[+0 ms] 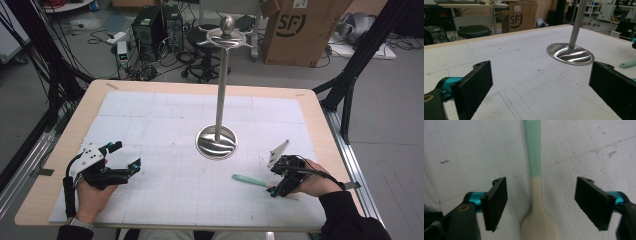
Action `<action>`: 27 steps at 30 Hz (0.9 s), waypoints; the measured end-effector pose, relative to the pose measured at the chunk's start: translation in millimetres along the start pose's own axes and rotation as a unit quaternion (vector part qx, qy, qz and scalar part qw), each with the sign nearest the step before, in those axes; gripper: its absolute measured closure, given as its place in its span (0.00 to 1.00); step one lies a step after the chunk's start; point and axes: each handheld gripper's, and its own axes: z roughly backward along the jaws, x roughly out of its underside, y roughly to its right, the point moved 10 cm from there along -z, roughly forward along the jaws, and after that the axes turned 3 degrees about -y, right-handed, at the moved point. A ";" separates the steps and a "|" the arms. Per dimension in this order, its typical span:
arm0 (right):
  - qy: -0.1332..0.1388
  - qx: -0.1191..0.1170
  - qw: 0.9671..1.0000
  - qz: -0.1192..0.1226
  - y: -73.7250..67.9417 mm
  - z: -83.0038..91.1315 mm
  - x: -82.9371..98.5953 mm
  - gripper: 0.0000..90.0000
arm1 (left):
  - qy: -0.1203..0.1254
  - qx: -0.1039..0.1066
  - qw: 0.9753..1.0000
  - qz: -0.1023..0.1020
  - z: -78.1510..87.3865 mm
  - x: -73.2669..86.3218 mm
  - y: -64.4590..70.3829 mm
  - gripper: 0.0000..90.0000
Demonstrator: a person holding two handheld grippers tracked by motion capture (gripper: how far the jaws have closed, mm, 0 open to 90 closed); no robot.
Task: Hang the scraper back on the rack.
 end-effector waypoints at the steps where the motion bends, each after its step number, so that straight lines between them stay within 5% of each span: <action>1: -0.006 0.000 1.000 0.002 0.0 -1.2 -1.5 0.35 | 0.000 0.000 1.000 0.000 0.0 0.0 0.0 0.06; 6: -0.065 -0.001 0.997 0.029 -2.3 -7.9 -4.8 0.57 | 0.001 0.000 1.000 0.000 0.2 -0.2 -0.1 0.06; 9: -0.092 0.003 0.995 0.036 -2.5 -10.4 -3.6 0.63 | 0.001 0.001 1.000 0.000 0.4 -0.3 0.1 0.06; 22: -0.123 0.001 0.991 0.052 -1.7 -14.5 -0.6 0.74 | -0.001 0.001 1.000 0.000 0.0 0.2 0.2 0.06; 27: -0.127 0.002 0.991 0.040 -2.9 -14.3 0.5 0.88 | 0.000 0.001 1.000 0.001 0.0 0.1 0.4 0.06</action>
